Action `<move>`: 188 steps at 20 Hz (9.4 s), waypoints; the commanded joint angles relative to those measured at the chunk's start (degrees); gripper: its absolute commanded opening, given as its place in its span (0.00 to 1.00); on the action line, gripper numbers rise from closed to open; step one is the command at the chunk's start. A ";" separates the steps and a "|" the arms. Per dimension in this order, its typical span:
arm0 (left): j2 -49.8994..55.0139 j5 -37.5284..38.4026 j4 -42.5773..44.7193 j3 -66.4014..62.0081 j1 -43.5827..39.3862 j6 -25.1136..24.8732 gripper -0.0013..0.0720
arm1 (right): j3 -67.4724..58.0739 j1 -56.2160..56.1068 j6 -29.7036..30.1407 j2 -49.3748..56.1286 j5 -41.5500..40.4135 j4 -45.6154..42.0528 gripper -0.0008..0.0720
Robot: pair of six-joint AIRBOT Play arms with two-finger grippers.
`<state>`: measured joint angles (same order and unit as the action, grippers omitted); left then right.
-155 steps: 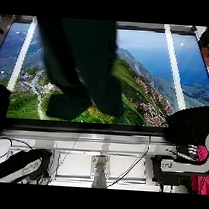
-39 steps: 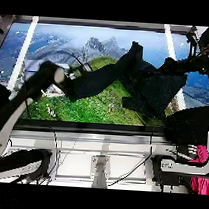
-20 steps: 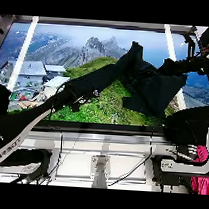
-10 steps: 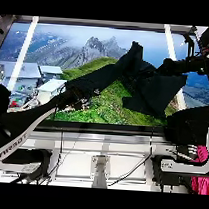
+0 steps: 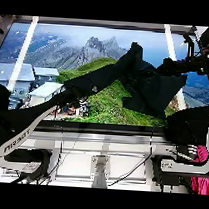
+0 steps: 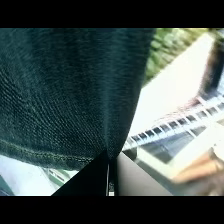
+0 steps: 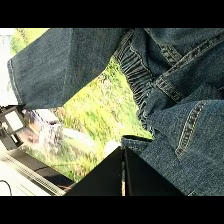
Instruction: Fold the clothes and pants, and hang the long-sleeved shirts on hangers.
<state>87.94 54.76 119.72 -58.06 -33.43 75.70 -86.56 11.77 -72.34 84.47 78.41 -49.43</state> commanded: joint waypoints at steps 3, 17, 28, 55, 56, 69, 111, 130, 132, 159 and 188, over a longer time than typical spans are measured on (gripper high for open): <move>-10.56 3.58 -14.56 -4.76 -0.17 6.08 0.03 | 0.02 0.02 -0.15 -0.04 -0.15 0.07 0.05; -33.18 3.06 -39.04 -10.36 20.63 6.05 0.03 | 0.02 0.02 -4.15 -0.07 -3.32 0.13 0.05; -1.38 -18.27 -105.24 -10.38 55.08 -8.39 0.66 | 0.02 -0.02 -7.69 -0.04 -2.75 -0.35 0.54; -18.51 -7.45 -84.15 2.51 8.33 -17.03 0.03 | 27.93 16.09 0.02 2.84 5.99 -5.01 0.58; -18.51 -8.63 -84.17 2.51 8.33 -17.03 0.03 | 27.93 14.49 0.04 2.84 5.90 -3.28 0.53; -18.91 -26.67 -84.13 2.49 15.89 -21.09 0.03 | 26.56 -7.56 -0.09 -10.38 5.07 51.71 0.05; -0.07 -30.67 -118.81 10.49 -2.62 -18.73 0.56 | -7.72 5.27 -16.94 -6.43 -4.92 1.90 0.62; 5.55 -24.09 -97.50 2.97 -1.40 -0.87 0.48 | -7.72 5.27 -16.94 -6.43 -6.01 3.17 0.62; 5.55 -26.91 -102.31 2.95 -1.38 -0.92 0.48 | -7.72 5.27 -16.94 -6.43 -5.99 3.26 0.62; -41.77 4.68 -35.50 -1.57 24.79 23.12 0.03 | 4.72 13.22 -25.51 12.70 5.73 -17.53 0.72; -12.61 -6.56 -28.55 7.26 35.54 14.69 0.03 | -18.10 3.50 -24.30 5.95 0.63 -3.50 0.04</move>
<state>71.59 52.51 94.35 -52.38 2.63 90.56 -97.30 18.02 -97.67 92.03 78.22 -60.45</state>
